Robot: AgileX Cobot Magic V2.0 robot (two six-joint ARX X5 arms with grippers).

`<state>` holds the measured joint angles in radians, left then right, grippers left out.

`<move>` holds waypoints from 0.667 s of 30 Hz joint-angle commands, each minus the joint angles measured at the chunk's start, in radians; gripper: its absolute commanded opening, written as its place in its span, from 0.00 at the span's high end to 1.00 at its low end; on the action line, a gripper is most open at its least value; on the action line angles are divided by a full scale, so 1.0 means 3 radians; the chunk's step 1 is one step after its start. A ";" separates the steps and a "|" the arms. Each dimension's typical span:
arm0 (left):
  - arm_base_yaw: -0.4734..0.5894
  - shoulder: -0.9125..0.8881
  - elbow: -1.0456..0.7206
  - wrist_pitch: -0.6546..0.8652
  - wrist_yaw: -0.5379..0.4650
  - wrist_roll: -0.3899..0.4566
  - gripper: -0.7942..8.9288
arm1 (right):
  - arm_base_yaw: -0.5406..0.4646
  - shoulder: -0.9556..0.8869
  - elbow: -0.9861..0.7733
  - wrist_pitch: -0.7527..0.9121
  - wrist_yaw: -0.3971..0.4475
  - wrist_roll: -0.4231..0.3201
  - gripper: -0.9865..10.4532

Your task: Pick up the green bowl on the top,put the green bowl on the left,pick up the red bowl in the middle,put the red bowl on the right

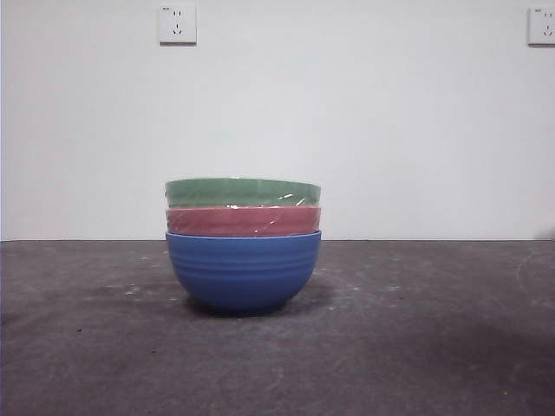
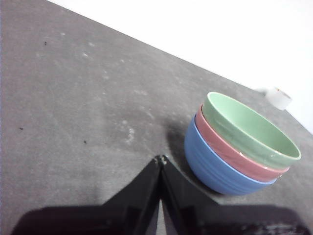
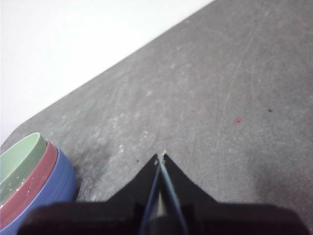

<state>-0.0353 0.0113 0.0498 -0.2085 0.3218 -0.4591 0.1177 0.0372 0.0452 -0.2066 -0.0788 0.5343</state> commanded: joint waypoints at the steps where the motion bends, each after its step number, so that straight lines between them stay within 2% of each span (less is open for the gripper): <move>1: 0.0008 0.0114 0.0128 0.0015 -0.0010 -0.0104 0.92 | 0.0001 0.0150 0.0184 0.0019 -0.0006 0.0022 0.92; 5: 0.0008 0.0417 0.0364 0.0015 -0.0010 -0.0083 0.93 | 0.0001 0.0488 0.0498 -0.0069 -0.0006 -0.0109 0.92; 10: 0.0006 0.0917 0.0746 0.0017 0.0006 0.0177 0.93 | 0.0001 0.0987 0.1007 -0.0234 -0.0041 -0.0404 0.92; 15: 0.0006 0.1508 0.1232 -0.0009 0.0130 0.0585 0.93 | 0.0001 0.1530 0.1573 -0.0385 -0.0318 -0.0833 0.92; 20: 0.0006 0.2181 0.1806 -0.0123 0.0432 0.0966 0.93 | 0.0001 0.2126 0.2159 -0.0645 -0.0724 -0.1322 0.92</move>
<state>-0.0353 0.6277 0.5652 -0.2394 0.4274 -0.2443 0.1177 0.6422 0.6636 -0.3901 -0.2737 0.2287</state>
